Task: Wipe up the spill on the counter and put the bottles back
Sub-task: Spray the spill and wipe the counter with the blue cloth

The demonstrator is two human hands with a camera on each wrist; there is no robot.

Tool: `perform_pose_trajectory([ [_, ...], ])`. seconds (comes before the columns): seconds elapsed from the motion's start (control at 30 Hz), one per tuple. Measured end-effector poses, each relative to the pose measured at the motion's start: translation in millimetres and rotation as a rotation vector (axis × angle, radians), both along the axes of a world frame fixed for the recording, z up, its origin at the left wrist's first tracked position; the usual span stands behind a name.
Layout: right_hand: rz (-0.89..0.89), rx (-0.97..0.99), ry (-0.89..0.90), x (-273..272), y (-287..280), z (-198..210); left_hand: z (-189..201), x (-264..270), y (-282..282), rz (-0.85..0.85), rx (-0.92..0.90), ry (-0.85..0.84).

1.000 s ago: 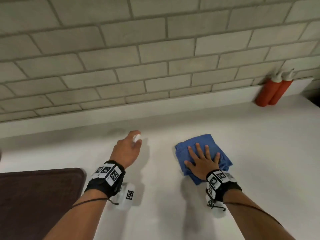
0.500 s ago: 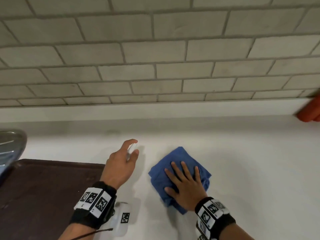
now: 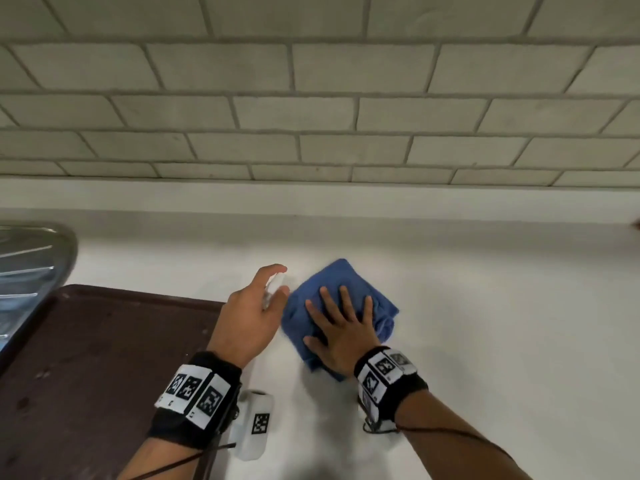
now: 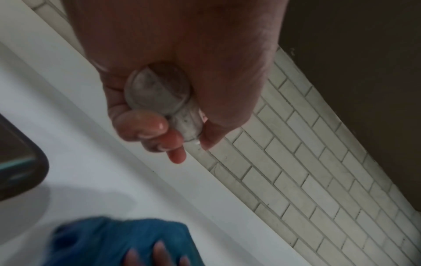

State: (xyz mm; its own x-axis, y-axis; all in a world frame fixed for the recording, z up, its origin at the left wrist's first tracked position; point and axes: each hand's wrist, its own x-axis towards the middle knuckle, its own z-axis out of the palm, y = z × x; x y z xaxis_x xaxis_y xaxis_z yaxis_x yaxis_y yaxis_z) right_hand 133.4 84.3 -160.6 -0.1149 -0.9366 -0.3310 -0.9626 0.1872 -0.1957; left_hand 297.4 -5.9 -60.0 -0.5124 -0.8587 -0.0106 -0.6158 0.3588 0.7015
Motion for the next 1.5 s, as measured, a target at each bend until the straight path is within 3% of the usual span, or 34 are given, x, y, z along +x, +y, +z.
perform_pose_trajectory([
  [0.13, 0.069, -0.055, -0.013, 2, 43, -6, 2, 8, 4, 0.000, -0.013, 0.015],
  [0.27, -0.148, 0.029, 0.040, -55, 21, -3, 3, 15, 22, -0.006, 0.026, 0.004],
  [0.33, -0.210, 0.040, 0.029, -52, 13, -1, 2, 16, 32, -0.013, 0.043, -0.004],
  [0.5, 0.059, -0.127, -0.008, 38, 89, -8, 3, 6, 55, -0.066, 0.069, -0.009],
  [0.6, 0.149, -0.110, -0.033, 41, 143, -10, 8, -3, 72, -0.070, 0.047, 0.018],
  [0.67, 0.082, -0.111, -0.003, 6, 150, -10, 11, -8, 85, -0.068, 0.039, 0.025],
  [0.83, -0.309, -0.021, 0.022, -71, 160, -6, 13, -15, 117, -0.071, 0.040, -0.001],
  [1.03, -0.075, -0.106, 0.006, -30, 288, -10, 17, -26, 167, -0.063, 0.077, -0.020],
  [1.13, -0.225, -0.129, 0.069, -80, 330, -13, 17, -33, 192, -0.073, 0.096, -0.025],
  [1.23, -0.450, -0.078, 0.077, -113, 334, -13, 13, -39, 215, -0.078, 0.116, -0.029],
  [1.3, -0.418, -0.052, 0.063, -95, 333, -7, 11, -41, 230, -0.079, 0.137, -0.034],
  [1.43, -0.159, -0.088, 0.045, -54, 376, -7, 11, -36, 251, -0.086, 0.140, -0.034],
  [1.5, -0.223, -0.131, 0.061, -66, 389, -8, 12, -29, 255, -0.083, 0.134, -0.047],
])
